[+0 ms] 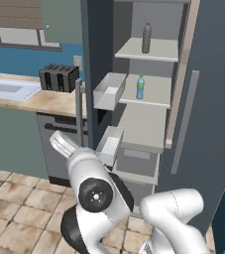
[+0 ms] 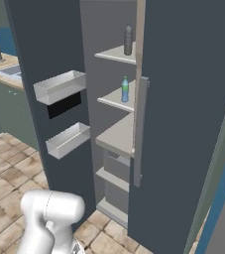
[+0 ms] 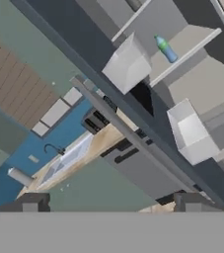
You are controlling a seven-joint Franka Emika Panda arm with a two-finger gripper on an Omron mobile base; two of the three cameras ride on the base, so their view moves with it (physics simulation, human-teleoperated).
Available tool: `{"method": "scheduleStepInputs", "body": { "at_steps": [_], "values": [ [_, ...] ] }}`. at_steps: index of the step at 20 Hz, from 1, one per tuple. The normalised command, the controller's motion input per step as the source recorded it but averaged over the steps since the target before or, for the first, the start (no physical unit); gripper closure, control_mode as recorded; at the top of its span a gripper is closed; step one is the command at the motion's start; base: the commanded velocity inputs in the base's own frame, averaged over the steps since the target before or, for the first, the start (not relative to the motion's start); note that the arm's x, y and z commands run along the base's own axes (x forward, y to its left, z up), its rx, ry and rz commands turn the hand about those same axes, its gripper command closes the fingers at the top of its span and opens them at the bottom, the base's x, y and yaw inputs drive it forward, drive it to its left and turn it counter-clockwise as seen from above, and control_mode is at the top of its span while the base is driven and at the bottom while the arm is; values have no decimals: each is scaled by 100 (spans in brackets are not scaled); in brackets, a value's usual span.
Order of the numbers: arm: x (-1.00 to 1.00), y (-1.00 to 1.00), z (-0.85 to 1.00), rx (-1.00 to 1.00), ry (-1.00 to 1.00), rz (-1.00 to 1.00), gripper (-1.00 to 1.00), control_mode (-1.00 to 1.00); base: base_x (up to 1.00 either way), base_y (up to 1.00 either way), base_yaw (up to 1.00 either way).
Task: Take the bottled waters from the counter and place them in the freezer to freeze. Close the freezer door after placing the bottles.
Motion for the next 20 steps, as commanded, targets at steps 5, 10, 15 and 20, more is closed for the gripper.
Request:
{"method": "scheduleStepInputs", "body": {
  "at_steps": [5, 10, 15, 20],
  "values": [
    [62, 49, -56, 7, -1, -18, -100, -100, 0, 0, 0],
    [59, 16, -72, 20, -5, -27, -100, -100, 0, 0, 0],
    [48, 14, -48, 1, 13, -41, -100, -100, 0, 0, 0],
    [59, 13, -27, -3, 19, -38, -100, -100, 0, 0, 0]
  ]
}}
